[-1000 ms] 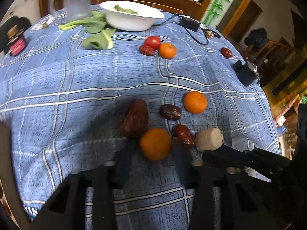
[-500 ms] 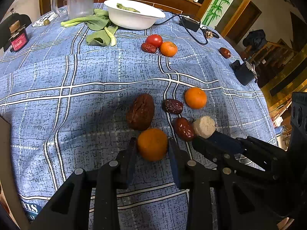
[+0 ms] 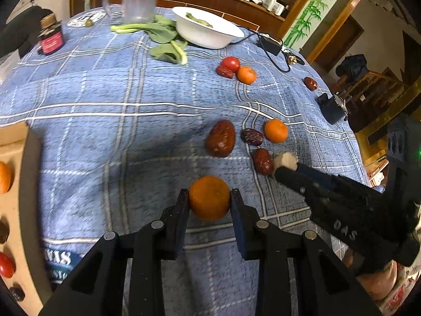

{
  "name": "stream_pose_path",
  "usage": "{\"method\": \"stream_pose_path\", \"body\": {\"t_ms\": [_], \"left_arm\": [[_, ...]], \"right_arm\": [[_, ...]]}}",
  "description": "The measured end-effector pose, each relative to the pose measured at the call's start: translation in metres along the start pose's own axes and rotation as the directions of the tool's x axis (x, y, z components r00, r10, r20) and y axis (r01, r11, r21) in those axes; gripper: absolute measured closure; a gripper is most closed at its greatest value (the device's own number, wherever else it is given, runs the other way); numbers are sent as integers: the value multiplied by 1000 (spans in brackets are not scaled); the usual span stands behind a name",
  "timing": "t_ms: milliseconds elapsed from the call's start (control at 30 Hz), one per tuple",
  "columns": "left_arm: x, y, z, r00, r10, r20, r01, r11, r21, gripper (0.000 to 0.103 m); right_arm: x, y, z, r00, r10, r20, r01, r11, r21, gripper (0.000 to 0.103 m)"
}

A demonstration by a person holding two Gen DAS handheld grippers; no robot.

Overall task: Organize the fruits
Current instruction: 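Carry the orange and beige piece over the box and open both tools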

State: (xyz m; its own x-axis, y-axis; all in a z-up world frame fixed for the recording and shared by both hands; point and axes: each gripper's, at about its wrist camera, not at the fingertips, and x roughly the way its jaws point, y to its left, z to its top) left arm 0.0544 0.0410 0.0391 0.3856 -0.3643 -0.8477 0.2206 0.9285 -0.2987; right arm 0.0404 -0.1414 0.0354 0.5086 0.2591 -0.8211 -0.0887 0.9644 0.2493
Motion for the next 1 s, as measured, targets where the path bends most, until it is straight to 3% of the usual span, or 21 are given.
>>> {"method": "stream_pose_path", "body": {"t_ms": [233, 500, 800, 1000], "left_arm": [[-31, 21, -16, 999, 4, 34, -3, 999, -38, 74], [-100, 75, -40, 994, 35, 107, -21, 991, -134, 73], [-157, 170, -97, 981, 179, 75, -153, 951, -268, 73], [-164, 200, -115, 975, 220, 28, -206, 946, -251, 73]], "right_arm": [[3, 3, 2, 1000, -18, 2, 18, 1000, 18, 73], [-27, 27, 1, 999, 3, 34, -4, 1000, 22, 74], [-40, 151, -3, 976, 215, -15, -216, 971, -103, 74], [-19, 238, -27, 944, 309, -114, -326, 927, -184, 75]]}}
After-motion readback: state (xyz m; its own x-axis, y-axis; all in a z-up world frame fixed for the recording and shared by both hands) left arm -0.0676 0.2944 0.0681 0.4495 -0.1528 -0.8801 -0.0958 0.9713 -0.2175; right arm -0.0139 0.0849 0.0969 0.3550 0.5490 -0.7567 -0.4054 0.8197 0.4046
